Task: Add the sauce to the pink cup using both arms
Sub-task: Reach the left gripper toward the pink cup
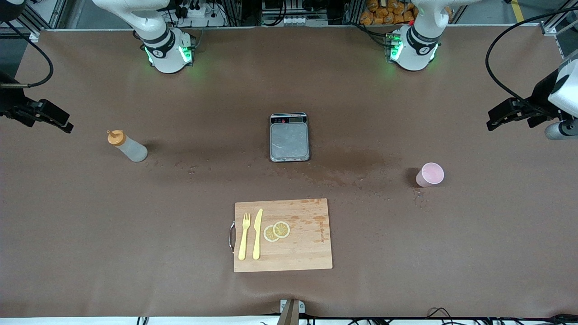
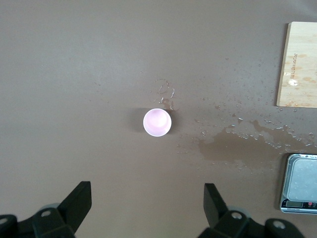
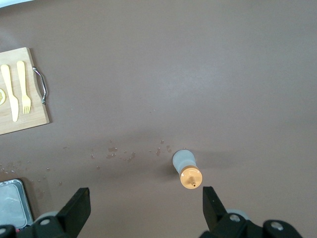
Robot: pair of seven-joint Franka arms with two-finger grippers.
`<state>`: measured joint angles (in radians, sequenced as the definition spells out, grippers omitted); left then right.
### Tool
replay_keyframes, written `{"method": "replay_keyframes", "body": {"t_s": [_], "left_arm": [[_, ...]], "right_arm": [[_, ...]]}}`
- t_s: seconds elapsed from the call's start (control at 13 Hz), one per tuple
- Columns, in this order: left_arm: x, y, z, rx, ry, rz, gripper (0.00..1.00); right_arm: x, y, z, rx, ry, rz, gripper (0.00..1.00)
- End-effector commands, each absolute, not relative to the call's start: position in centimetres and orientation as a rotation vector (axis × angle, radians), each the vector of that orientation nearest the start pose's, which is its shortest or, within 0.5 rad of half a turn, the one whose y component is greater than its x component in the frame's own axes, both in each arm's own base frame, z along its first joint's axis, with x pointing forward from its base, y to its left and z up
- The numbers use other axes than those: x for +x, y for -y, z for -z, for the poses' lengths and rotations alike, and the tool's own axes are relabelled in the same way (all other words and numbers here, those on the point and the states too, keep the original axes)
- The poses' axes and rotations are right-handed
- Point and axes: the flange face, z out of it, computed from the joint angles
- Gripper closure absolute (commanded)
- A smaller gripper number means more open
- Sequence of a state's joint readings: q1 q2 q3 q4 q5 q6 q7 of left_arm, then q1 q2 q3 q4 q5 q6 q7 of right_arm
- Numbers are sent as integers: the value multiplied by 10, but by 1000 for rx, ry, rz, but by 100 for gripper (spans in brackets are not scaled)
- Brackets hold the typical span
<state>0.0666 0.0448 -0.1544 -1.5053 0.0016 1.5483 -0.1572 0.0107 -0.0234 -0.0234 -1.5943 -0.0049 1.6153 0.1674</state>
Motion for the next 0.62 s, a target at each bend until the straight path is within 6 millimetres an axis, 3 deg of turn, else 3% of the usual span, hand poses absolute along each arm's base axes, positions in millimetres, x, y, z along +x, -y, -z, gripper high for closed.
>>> {"method": "replay_keyframes", "body": {"t_s": [0.0,0.23,0.46,0.54], "left_arm": [[559,49,-633,-3149,89,-8,0],[562,50,-627,-3142,85,-24,0],[583,46,-584,-3148,85,-133,0],[593,49,-557,-3144,85,-179,0]], "right_arm": [[548,10,-632,-3145,-270,75,0],[548,11,-632,-3145,-275,70,0],[548,13,-630,-3145,-282,63,0],[549,13,-629,-3144,-287,63,0]]}}
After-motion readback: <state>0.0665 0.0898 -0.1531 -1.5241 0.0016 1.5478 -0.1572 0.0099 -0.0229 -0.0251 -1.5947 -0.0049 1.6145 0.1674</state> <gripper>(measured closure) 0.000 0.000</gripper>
